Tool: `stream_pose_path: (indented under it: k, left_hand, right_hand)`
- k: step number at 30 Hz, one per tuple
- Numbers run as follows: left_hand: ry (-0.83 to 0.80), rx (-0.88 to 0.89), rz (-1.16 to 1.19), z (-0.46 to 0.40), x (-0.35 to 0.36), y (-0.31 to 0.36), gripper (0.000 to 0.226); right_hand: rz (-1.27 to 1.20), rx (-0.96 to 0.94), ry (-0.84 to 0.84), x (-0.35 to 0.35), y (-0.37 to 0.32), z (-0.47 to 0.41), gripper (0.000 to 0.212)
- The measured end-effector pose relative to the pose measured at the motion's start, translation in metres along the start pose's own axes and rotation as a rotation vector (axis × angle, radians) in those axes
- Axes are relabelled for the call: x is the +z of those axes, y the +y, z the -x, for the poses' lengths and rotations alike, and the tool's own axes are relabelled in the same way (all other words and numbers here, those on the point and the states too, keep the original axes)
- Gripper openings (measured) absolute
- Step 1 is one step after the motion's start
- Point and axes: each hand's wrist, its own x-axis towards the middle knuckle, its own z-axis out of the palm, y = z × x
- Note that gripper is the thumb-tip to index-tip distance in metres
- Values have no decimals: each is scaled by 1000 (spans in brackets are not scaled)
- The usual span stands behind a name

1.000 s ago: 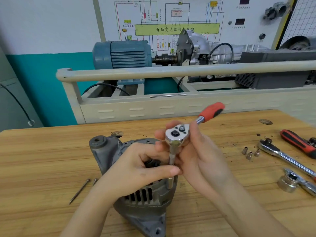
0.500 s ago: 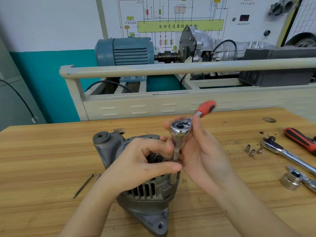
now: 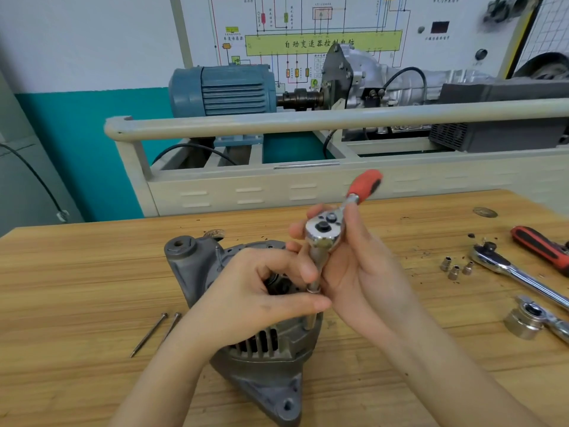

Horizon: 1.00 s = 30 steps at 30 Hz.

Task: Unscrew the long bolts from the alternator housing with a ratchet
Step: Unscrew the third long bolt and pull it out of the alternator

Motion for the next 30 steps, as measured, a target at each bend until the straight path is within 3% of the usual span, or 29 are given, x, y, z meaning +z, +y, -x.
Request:
stream_pose_path:
  k: [4, 8, 10, 11, 19, 24, 27, 30]
  left_hand:
    - [65, 21, -36, 1, 2, -2, 13]
    - [-31, -15, -11, 0, -3, -1, 16]
    - [-91, 2, 6, -1, -3, 0, 6]
    - [-90, 16, 7, -1, -2, 0, 14]
    - [41, 33, -6, 0, 2, -1, 21]
    - [-102, 48, 24, -1, -3, 2, 29]
    - [-117, 25, 14, -1, -5, 1, 21]
    - [-53, 16, 36, 0, -3, 0, 17]
  right_hand:
    - [-83, -37, -58, 1, 2, 0, 27]
    - [42, -40, -28, 0, -1, 1, 24]
    - [112, 5, 17, -2, -2, 1, 33]
    - [104, 28, 41, -3, -2, 1, 37]
    - [-83, -18, -55, 6, 2, 1, 32]
    - [37, -2, 8, 4, 0, 2, 28]
    - [0, 51, 72, -1, -2, 1, 36]
    - [-61, 21, 10, 4, 0, 0, 29]
